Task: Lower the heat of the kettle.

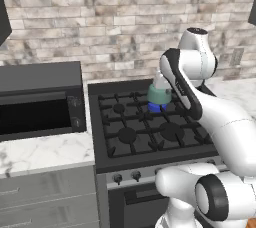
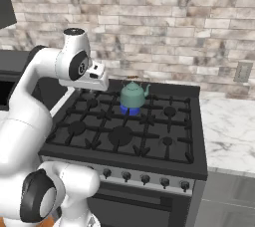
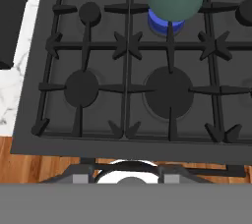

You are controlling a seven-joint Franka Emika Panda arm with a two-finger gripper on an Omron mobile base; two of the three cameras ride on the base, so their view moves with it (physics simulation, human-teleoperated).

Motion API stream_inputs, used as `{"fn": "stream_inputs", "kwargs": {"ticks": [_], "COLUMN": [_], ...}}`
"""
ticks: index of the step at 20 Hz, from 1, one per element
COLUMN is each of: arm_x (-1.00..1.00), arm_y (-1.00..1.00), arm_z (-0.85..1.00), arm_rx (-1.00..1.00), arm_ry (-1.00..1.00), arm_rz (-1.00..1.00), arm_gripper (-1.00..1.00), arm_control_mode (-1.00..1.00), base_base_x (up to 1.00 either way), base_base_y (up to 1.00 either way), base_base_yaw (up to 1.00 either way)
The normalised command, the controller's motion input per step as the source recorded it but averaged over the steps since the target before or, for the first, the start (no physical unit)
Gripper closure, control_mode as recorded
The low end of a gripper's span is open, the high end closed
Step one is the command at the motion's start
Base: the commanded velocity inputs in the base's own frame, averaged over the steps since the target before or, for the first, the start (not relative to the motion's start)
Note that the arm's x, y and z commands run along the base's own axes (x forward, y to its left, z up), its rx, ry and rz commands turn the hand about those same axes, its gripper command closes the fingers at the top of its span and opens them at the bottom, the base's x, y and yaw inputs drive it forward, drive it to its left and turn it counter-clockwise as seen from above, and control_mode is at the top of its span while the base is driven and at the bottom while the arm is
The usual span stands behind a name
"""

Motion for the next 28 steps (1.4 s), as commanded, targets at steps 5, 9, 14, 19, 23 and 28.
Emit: {"fn": "stream_inputs", "kwargs": {"ticks": [5,9,14,19,23,28], "arm_x": [-0.09,-0.32,-0.49,-0.57,-0.63,-0.5], "arm_y": [-0.29,-0.69,-0.55,-0.46,-0.35,-0.23], "arm_z": [-0.02,-0.2,-0.3,-0.37,-0.37,-0.33], "arm_rx": [0.03,0.11,0.09,0.08,0.05,0.05], "arm_ry": [-0.1,-0.02,0.0,0.0,0.0,0.0], "arm_rz": [-0.03,-0.11,-0.12,-0.16,-0.18,-0.17], "arm_gripper": [-1.0,-1.0,-1.0,-1.0,-1.0,-1.0], "arm_control_mode": [-1.0,-1.0,-1.0,-1.0,-1.0,-1.0], "base_base_x": [0.0,0.0,0.0,0.0,0.0,0.0], "base_base_y": [0.0,0.0,0.0,0.0,0.0,0.0], "base_base_yaw": [0.0,0.0,0.0,0.0,0.0,0.0]}}
